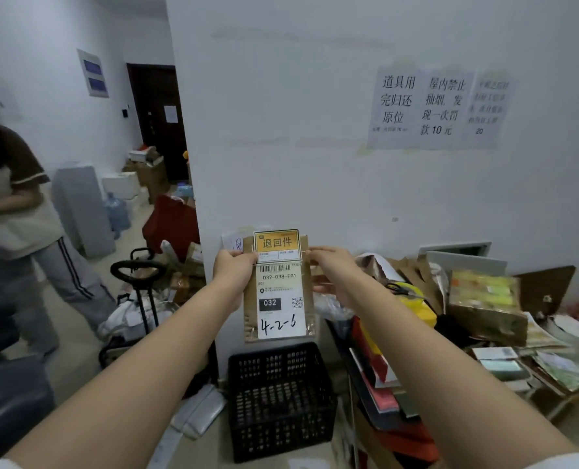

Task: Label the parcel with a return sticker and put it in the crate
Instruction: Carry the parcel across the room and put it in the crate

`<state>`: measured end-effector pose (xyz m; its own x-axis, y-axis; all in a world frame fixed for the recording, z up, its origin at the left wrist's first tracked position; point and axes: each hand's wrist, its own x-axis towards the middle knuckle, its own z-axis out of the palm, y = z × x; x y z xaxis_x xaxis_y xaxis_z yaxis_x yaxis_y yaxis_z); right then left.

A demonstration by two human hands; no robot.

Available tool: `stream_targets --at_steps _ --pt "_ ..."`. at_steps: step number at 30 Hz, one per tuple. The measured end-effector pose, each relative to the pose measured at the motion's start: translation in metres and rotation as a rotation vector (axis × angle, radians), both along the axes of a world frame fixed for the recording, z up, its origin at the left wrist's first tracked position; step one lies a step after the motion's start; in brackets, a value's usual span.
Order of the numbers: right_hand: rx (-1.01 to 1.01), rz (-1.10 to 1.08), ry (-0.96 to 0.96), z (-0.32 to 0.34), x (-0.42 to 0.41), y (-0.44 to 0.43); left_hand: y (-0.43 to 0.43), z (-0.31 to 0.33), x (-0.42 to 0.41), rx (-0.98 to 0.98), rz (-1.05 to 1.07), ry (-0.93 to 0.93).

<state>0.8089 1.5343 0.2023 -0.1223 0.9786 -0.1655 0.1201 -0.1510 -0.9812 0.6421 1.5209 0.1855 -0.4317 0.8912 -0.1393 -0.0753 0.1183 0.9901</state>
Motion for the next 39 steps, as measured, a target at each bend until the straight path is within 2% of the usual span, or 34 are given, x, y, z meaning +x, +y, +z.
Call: stream_targets --at_steps 7,17,24,26,31,34,37,39 --pt "-0.078 -0.056 0.016 -0.034 -0.030 0.096 0.100 -0.032 -0.025 -0.053 -0.030 -0.032" --pt "-0.080 -0.088 -0.043 -0.053 -0.115 0.278 0.283 -0.064 -0.101 -0.076 -0.019 0.036" --pt "-0.162 -0.092 -0.024 -0.090 -0.159 0.375 0.365 -0.098 -0.134 -0.148 -0.083 0.030" --pt "-0.197 -0.129 -0.022 -0.112 -0.164 0.391 0.380 -0.119 -0.133 -0.175 -0.101 0.038" --pt "-0.307 -0.149 -0.033 -0.179 -0.169 0.420 0.404 -0.179 -0.126 -0.304 -0.101 0.234" --pt "-0.369 -0.135 -0.075 -0.226 -0.173 0.434 0.416 -0.230 -0.125 -0.410 -0.119 0.188" --pt "-0.422 -0.138 -0.108 -0.279 -0.177 0.444 0.427 -0.309 -0.130 -0.482 -0.100 0.174" --pt "-0.473 -0.121 -0.092 -0.314 -0.179 0.448 0.425 -0.333 -0.130 -0.539 -0.086 0.170"
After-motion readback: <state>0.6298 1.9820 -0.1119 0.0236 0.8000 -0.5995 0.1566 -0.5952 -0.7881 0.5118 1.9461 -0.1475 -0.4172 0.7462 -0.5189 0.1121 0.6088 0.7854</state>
